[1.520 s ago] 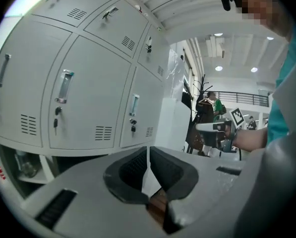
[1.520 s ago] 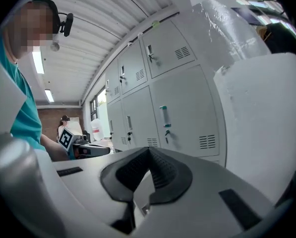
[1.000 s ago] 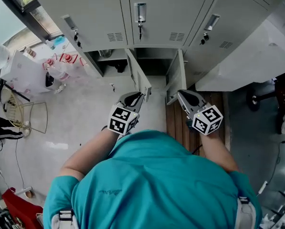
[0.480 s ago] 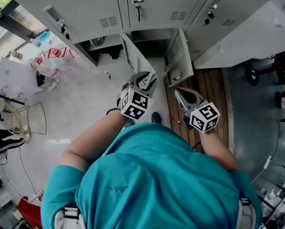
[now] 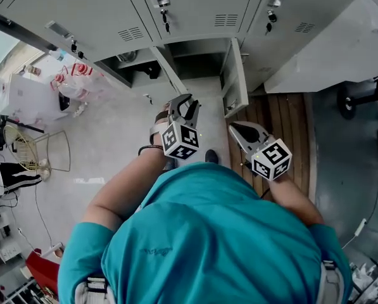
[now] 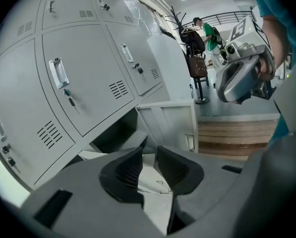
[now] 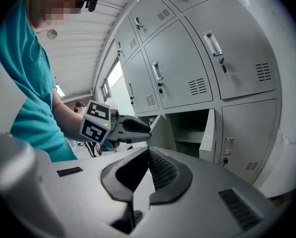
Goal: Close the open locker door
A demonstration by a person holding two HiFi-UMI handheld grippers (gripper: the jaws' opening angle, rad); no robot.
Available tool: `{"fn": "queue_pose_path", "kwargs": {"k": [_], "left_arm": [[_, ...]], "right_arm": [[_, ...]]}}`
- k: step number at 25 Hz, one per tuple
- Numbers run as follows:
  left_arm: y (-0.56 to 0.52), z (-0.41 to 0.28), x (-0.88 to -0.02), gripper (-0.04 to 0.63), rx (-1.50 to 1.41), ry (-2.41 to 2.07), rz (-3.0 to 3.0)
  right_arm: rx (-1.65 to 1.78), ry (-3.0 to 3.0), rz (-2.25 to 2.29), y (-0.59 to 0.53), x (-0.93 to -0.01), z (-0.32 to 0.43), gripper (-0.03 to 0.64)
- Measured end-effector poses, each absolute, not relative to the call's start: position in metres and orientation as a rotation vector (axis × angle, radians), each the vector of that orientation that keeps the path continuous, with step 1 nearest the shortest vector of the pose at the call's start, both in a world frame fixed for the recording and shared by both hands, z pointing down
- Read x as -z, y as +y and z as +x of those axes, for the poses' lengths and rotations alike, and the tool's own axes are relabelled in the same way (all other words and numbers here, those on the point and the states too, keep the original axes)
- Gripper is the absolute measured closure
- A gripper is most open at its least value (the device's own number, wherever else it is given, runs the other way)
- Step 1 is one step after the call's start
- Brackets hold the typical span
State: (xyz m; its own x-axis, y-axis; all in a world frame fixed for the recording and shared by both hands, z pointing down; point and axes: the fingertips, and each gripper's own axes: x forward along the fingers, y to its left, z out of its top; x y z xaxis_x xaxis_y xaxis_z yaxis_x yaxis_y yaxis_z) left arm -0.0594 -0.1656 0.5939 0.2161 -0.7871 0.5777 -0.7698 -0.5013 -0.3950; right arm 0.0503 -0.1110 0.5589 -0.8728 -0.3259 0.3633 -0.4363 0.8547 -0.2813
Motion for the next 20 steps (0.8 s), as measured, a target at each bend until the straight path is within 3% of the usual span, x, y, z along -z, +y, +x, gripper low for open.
{"fn": "queue_pose_path", "kwargs": {"k": [20], "left_arm": [[-0.097, -0.185, -0.591, 0.5, 1.054, 1.545, -2.57]], "right_arm": [[-0.563, -2.705, 0.634, -0.092, -0.564, -0.084, 0.618]]}}
